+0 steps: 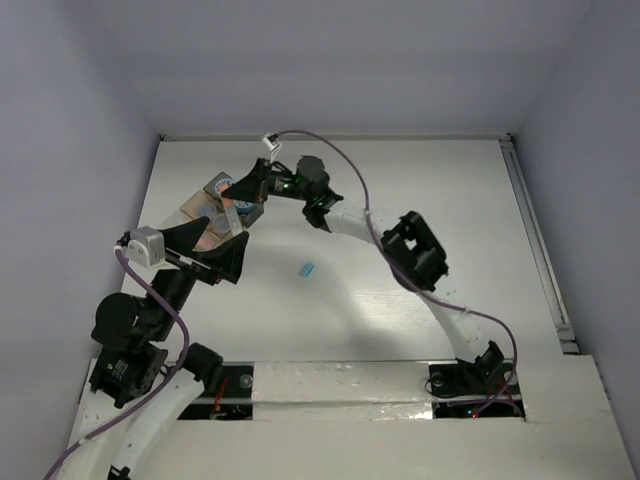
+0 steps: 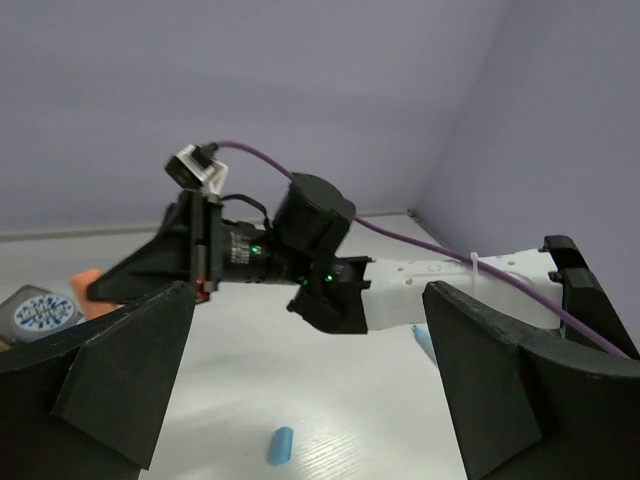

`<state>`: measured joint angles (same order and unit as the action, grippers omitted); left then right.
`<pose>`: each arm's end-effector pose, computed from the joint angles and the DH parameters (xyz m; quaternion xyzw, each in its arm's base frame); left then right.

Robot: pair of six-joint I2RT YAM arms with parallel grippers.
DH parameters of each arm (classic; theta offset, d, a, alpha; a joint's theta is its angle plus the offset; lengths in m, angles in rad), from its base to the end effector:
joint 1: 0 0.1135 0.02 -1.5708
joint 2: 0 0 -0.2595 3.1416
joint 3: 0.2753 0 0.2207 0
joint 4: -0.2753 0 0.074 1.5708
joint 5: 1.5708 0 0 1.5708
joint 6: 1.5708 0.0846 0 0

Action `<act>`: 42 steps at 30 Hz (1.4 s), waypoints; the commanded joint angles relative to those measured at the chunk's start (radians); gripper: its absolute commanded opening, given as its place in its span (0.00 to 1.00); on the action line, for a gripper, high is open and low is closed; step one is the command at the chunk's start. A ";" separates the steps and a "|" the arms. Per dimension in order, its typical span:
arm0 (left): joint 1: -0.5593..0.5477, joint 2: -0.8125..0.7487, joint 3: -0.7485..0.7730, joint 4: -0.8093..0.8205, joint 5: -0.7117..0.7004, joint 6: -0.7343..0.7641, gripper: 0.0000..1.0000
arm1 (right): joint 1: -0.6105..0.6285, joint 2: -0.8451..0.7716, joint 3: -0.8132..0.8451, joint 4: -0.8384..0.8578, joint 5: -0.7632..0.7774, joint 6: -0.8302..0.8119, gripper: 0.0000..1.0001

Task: Sort the stationery into containers
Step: Place the pen in the storage box.

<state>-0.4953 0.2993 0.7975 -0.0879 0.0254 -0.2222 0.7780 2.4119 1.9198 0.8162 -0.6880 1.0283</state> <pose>0.0653 -0.0377 0.4075 0.0852 0.5416 -0.3001 0.7806 0.3620 0.4320 0.2834 -0.2031 0.5794 0.7221 0.3186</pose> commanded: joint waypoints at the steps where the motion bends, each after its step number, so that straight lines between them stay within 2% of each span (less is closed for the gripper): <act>1: 0.003 0.014 -0.058 0.080 -0.074 0.018 0.99 | 0.050 0.123 0.329 -0.250 -0.008 -0.101 0.00; 4: 0.012 -0.006 -0.078 0.082 -0.090 0.021 0.99 | 0.073 0.245 0.518 -0.380 0.033 -0.140 0.00; 6: 0.021 -0.017 -0.087 0.082 -0.081 0.017 0.99 | 0.084 0.285 0.559 -0.390 0.080 -0.149 0.00; 11: 0.021 -0.022 -0.090 0.082 -0.058 0.017 0.99 | 0.116 0.329 0.559 -0.385 0.305 -0.212 0.00; 16: 0.021 -0.023 -0.092 0.080 -0.048 0.015 0.99 | 0.171 0.377 0.637 -0.391 0.480 -0.295 0.00; 21: 0.021 -0.025 -0.093 0.082 -0.042 0.017 0.99 | 0.193 0.383 0.628 -0.399 0.580 -0.367 0.00; 26: 0.021 -0.028 -0.093 0.082 -0.044 0.015 0.99 | 0.202 0.401 0.621 -0.410 0.599 -0.396 0.00; 32: 0.021 -0.029 -0.093 0.082 -0.047 0.018 0.99 | 0.202 0.415 0.610 -0.408 0.559 -0.428 0.11; 42: 0.031 -0.020 -0.093 0.080 -0.036 0.012 0.99 | 0.211 0.415 0.654 -0.463 0.470 -0.482 0.51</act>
<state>-0.4751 0.2832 0.7067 -0.0628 -0.0265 -0.2173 0.9771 2.8151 2.5145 0.3458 -0.1757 0.5781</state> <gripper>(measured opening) 0.989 0.476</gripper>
